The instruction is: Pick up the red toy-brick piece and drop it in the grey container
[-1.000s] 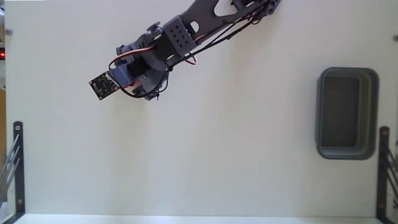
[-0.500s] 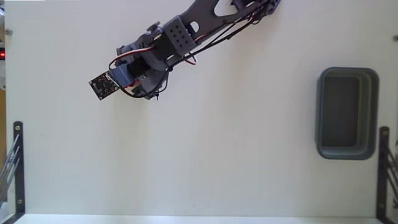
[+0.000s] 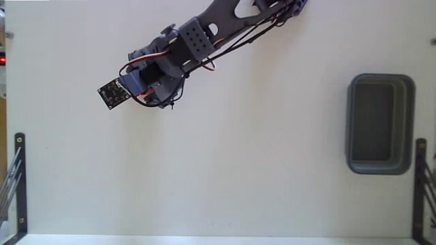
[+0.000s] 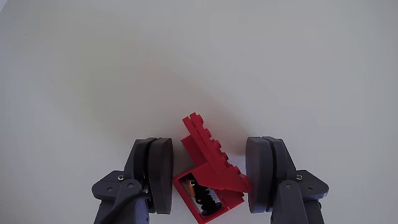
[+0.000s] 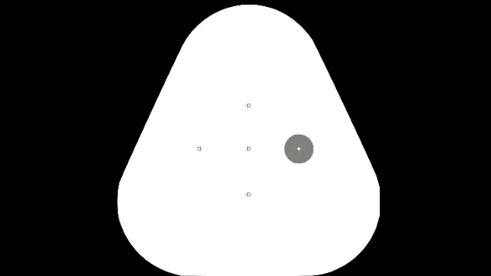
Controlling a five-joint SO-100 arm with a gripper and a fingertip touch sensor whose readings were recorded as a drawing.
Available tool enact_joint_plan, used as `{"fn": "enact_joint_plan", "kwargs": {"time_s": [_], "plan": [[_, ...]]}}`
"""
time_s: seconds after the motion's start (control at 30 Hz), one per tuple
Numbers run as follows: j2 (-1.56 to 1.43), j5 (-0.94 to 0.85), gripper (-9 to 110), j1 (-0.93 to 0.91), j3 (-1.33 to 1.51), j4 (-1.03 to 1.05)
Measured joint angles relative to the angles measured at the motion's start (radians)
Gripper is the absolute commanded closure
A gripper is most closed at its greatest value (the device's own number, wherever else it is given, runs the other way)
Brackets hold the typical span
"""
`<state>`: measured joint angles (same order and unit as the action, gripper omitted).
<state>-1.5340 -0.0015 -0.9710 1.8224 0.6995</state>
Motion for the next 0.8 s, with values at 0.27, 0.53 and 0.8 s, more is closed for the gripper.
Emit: {"fn": "enact_joint_plan", "kwargs": {"time_s": [0.27,0.53,0.8], "plan": [[0.000,0.000,36,0.000,0.000,0.000],[0.000,0.000,37,0.000,0.000,0.000],[0.000,0.002,37,0.000,0.000,0.000]]}}
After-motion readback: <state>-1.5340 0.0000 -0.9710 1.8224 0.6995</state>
